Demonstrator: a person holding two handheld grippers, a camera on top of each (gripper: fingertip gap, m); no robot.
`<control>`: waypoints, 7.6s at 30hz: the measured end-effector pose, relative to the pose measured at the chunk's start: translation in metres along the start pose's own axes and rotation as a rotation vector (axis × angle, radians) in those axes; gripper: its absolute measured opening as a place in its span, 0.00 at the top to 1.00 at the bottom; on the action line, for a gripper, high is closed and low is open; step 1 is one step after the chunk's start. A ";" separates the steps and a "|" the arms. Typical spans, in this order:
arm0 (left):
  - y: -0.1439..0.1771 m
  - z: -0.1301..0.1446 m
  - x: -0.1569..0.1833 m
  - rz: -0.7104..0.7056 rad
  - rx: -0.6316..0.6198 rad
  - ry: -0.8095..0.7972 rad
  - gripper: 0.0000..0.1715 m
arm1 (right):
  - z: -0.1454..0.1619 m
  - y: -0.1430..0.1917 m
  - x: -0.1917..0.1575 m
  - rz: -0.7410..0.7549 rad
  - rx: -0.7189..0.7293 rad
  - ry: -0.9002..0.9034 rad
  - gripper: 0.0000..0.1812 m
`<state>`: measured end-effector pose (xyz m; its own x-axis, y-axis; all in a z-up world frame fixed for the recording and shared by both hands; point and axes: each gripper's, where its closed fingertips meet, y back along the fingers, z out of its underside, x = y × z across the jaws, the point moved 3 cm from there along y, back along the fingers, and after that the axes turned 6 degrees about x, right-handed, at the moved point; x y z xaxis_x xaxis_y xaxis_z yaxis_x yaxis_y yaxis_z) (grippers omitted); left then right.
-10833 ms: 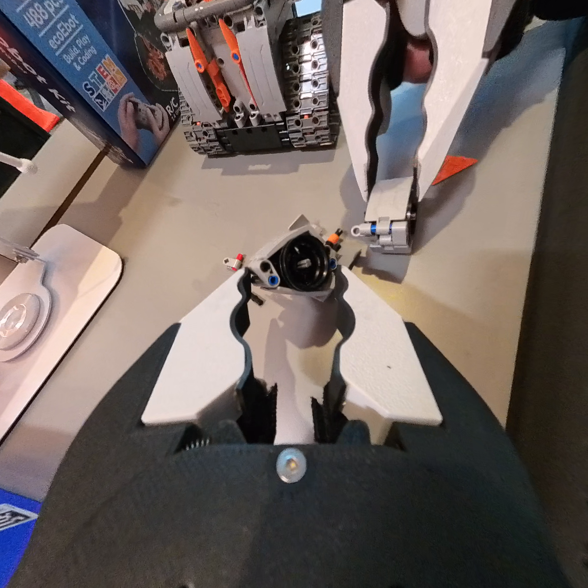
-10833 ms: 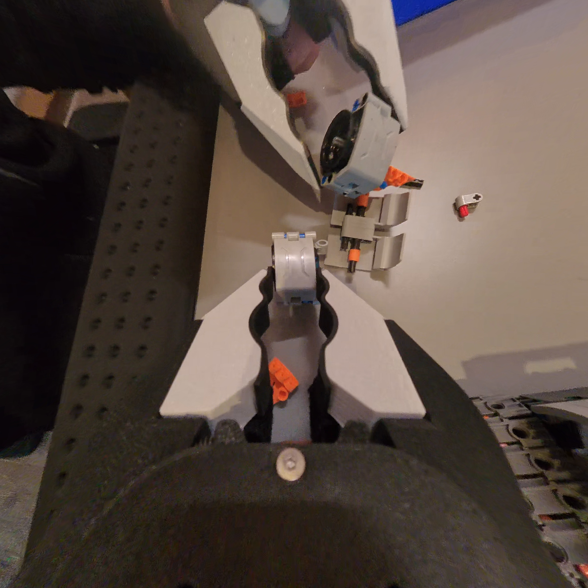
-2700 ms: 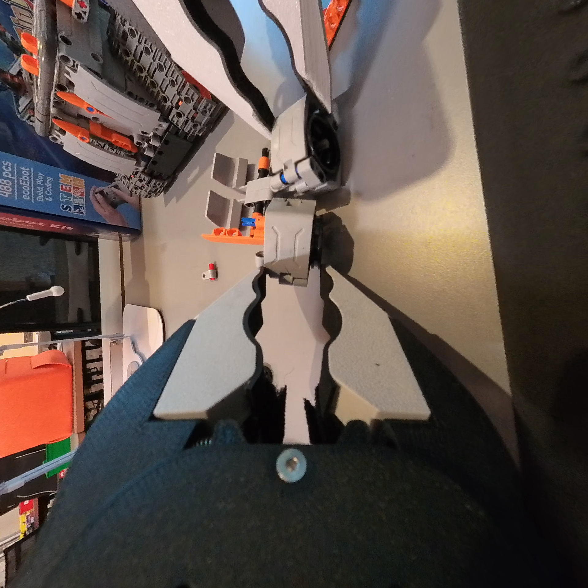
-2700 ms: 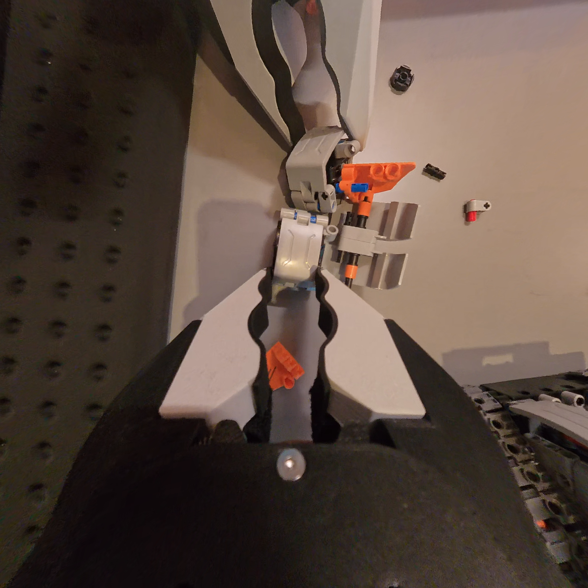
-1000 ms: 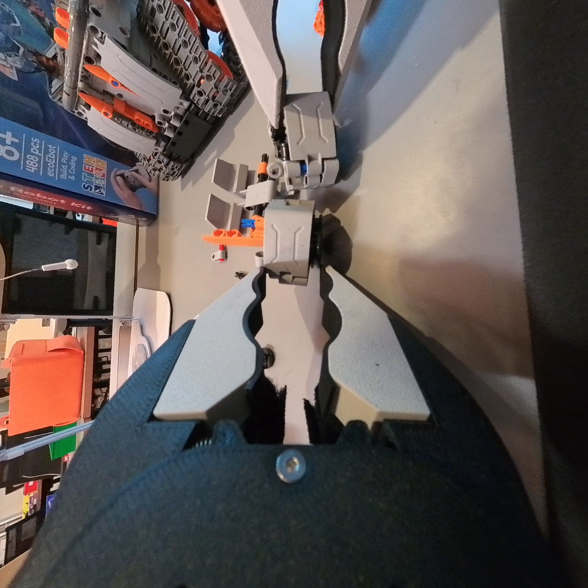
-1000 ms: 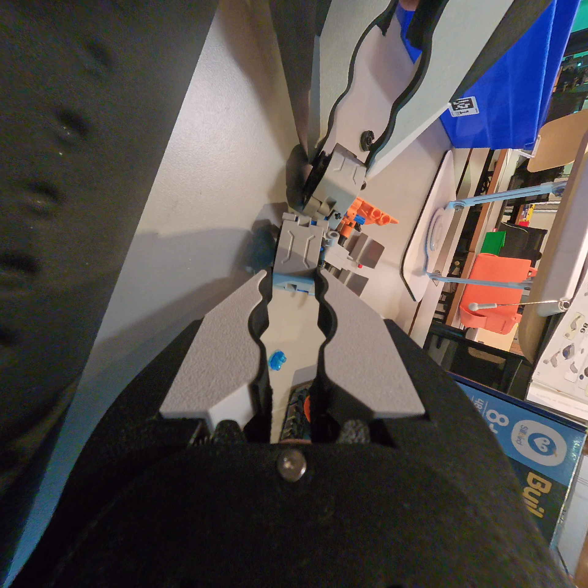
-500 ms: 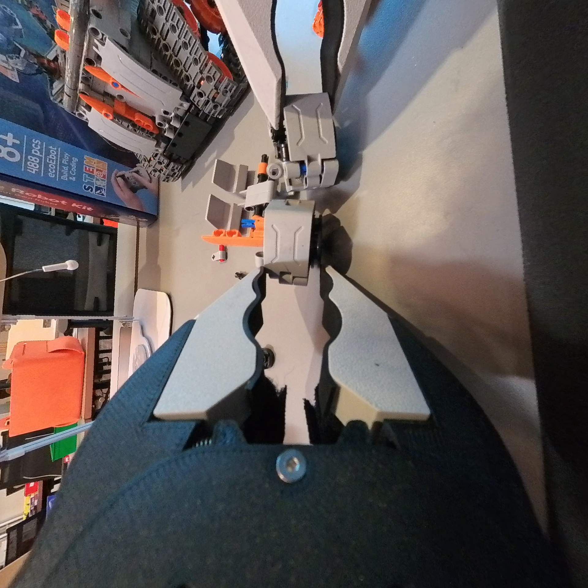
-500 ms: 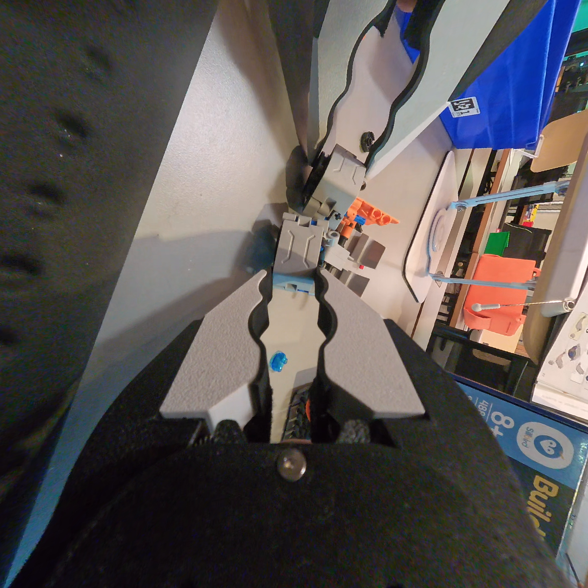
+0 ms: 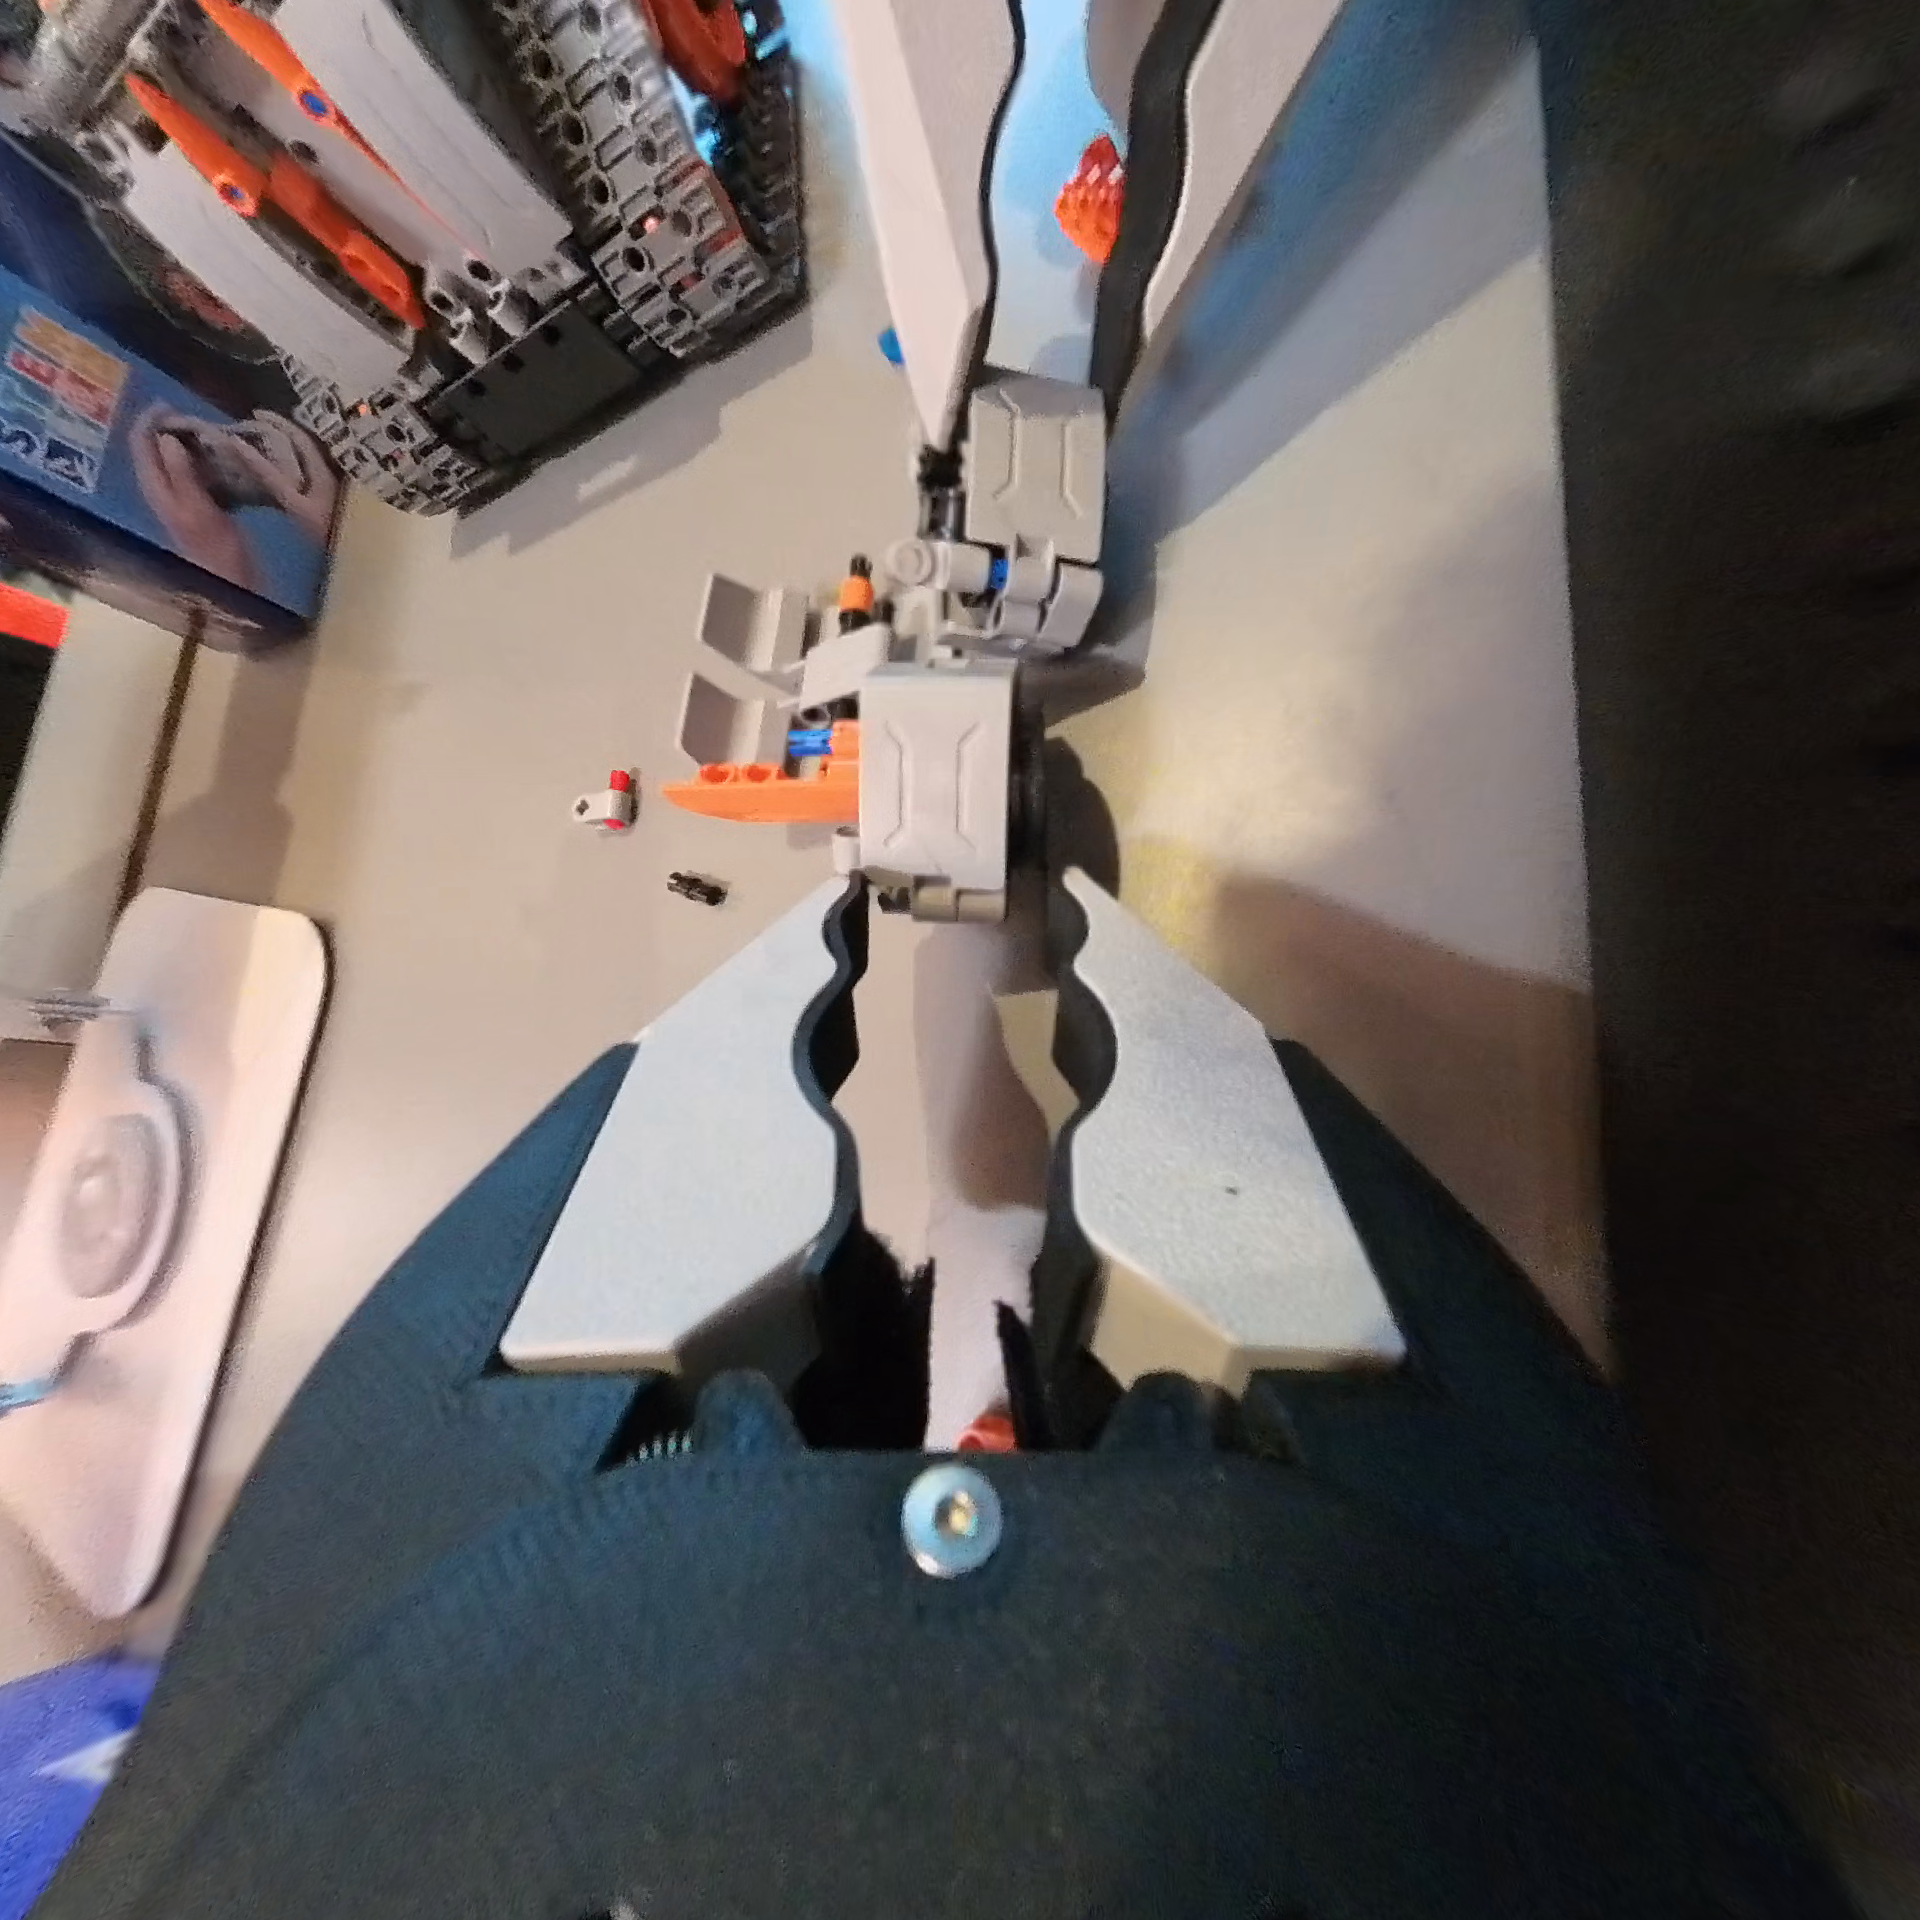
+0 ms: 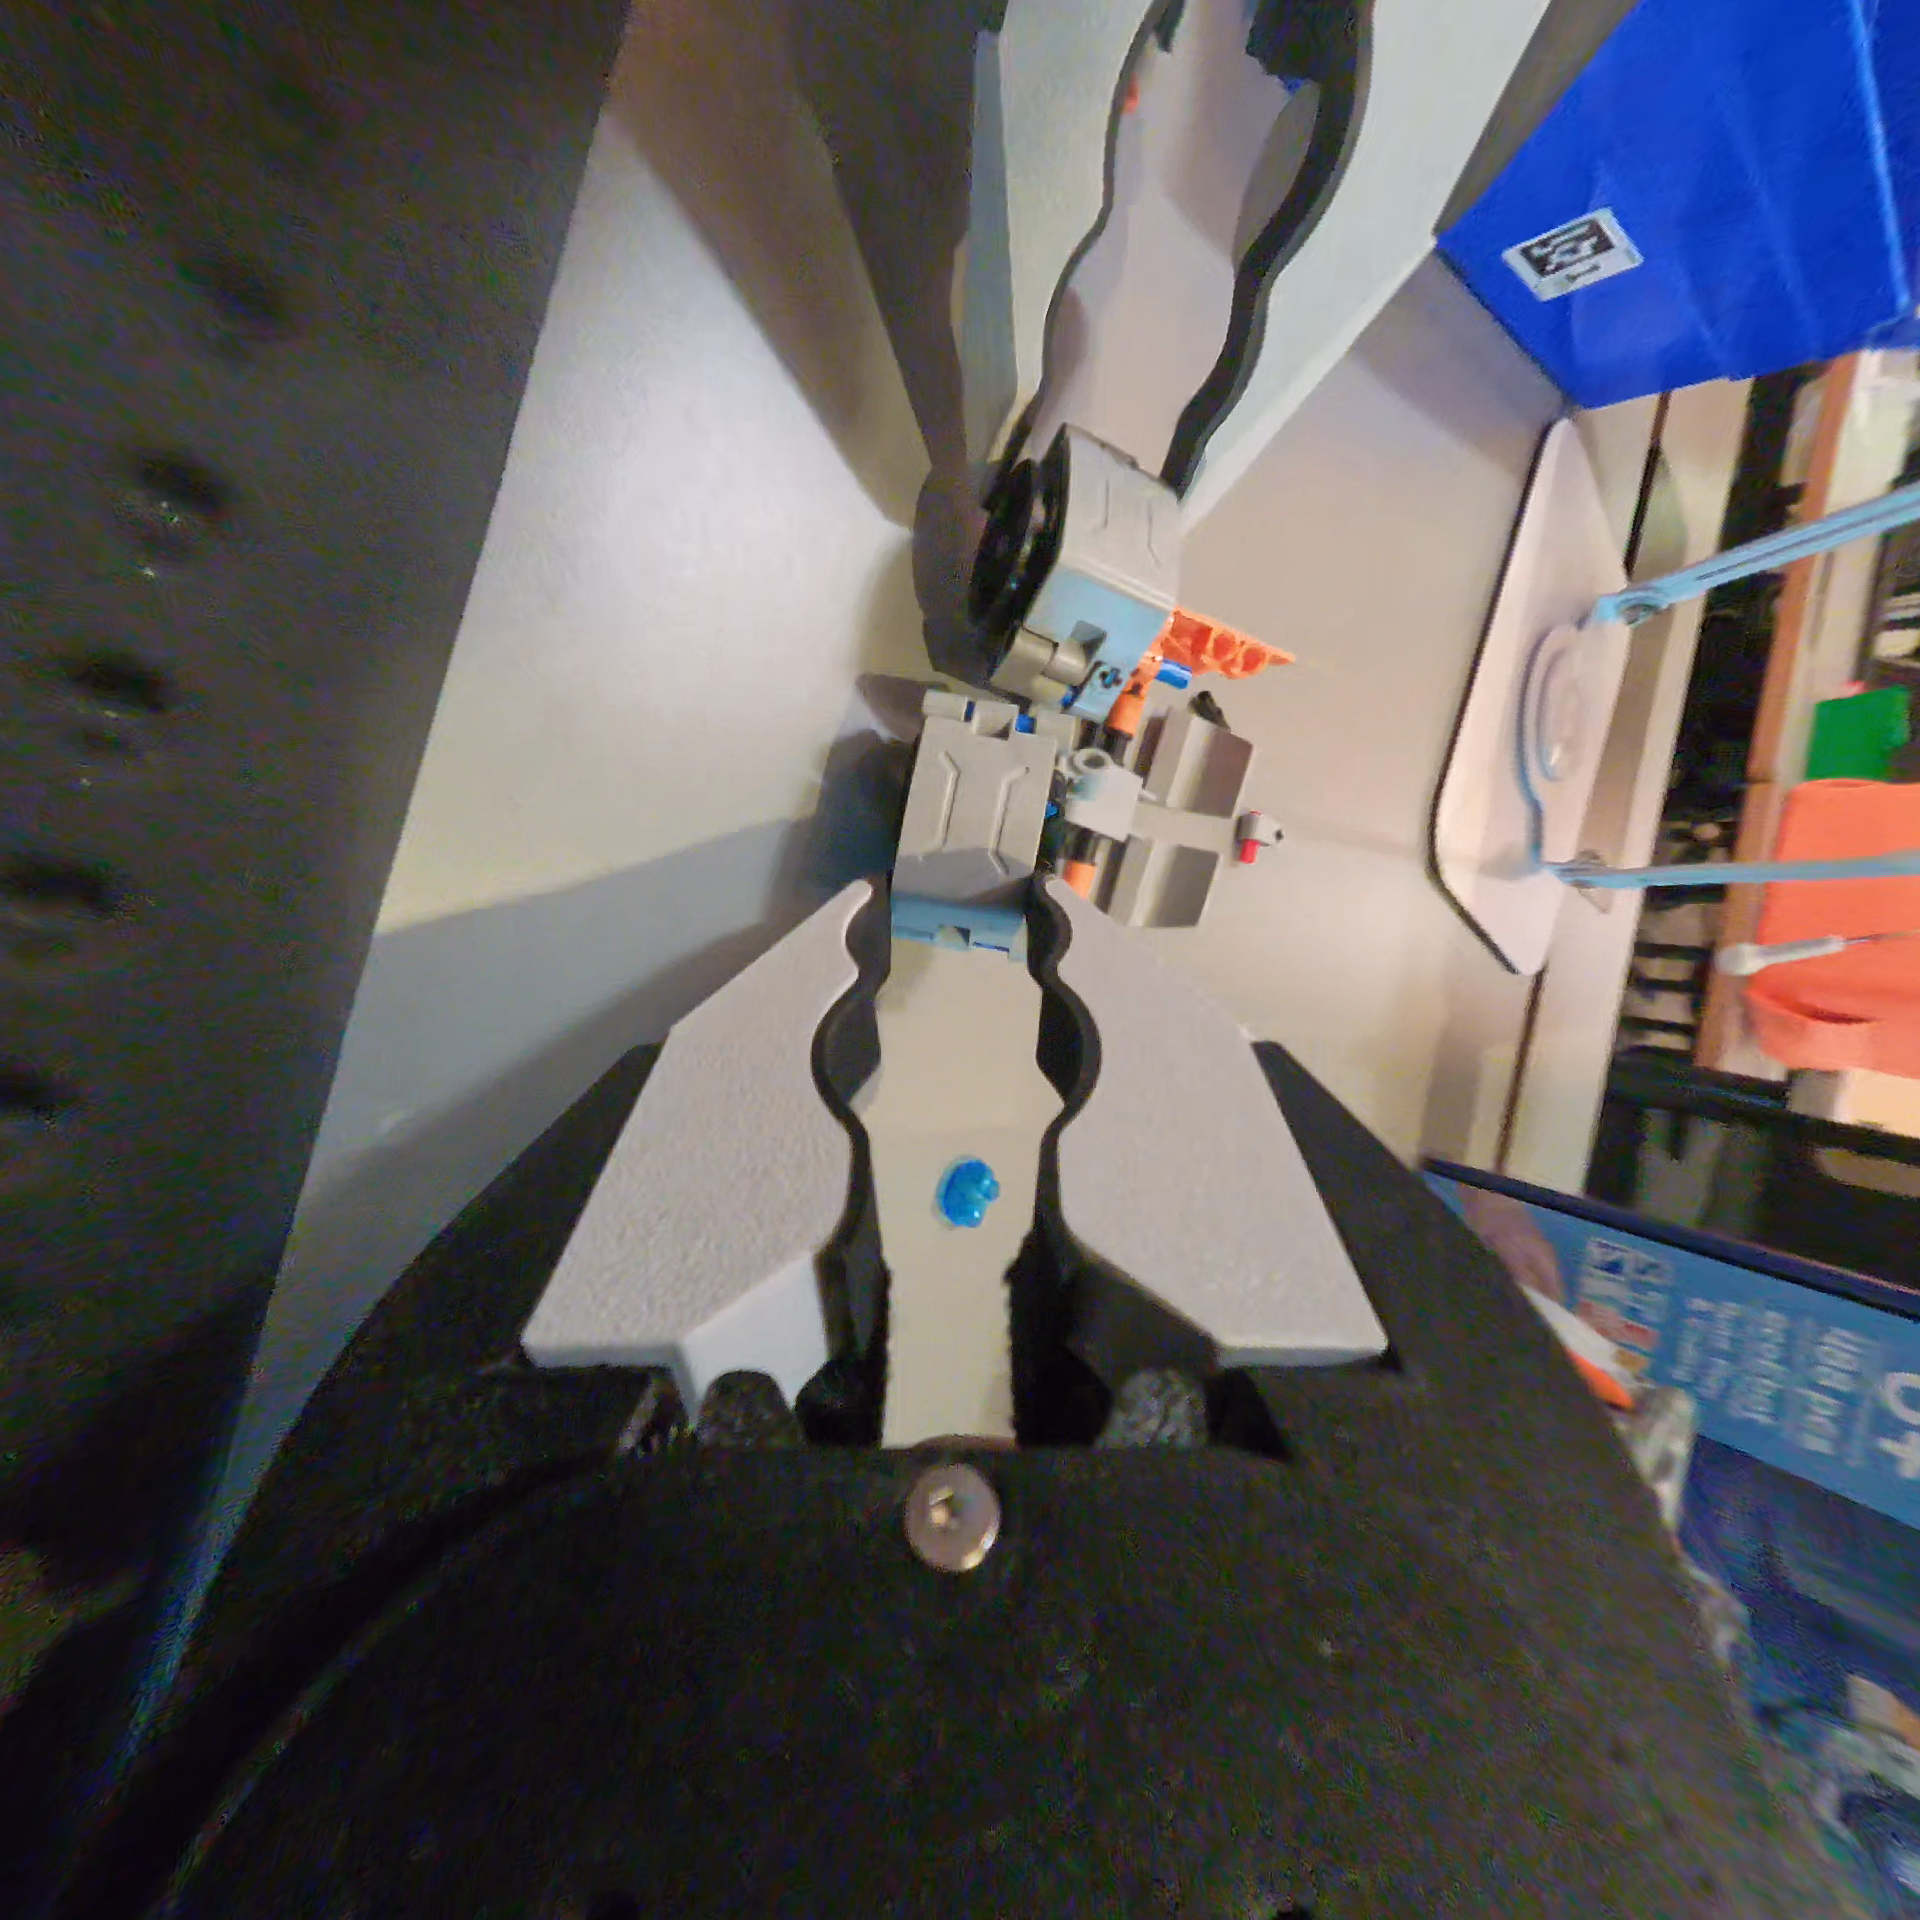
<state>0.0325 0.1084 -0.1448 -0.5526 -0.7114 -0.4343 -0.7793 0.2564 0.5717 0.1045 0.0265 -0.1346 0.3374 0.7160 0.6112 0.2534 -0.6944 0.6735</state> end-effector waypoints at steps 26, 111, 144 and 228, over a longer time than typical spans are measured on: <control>0.048 -0.030 -0.013 -0.052 0.066 0.003 0.76 | 0.008 -0.001 0.014 -0.151 0.214 -0.404 0.83; 0.049 -0.029 -0.003 0.164 -0.146 0.034 0.68 | 0.057 0.039 -0.022 -0.146 0.026 -0.754 0.87; 0.208 0.088 -0.136 -0.277 -0.645 0.228 0.77 | 0.056 0.036 -0.033 -0.209 0.044 -0.741 0.93; -0.020 -0.085 0.053 0.216 -0.084 0.093 0.99 | 0.048 0.044 -0.048 -0.230 0.110 -0.738 0.84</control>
<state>0.0438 0.0100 -0.1205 -0.6708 -0.7044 -0.2321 -0.6170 0.3562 0.7018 0.1428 -0.0413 -0.1543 0.7719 0.6358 0.0006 0.4652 -0.5654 0.6811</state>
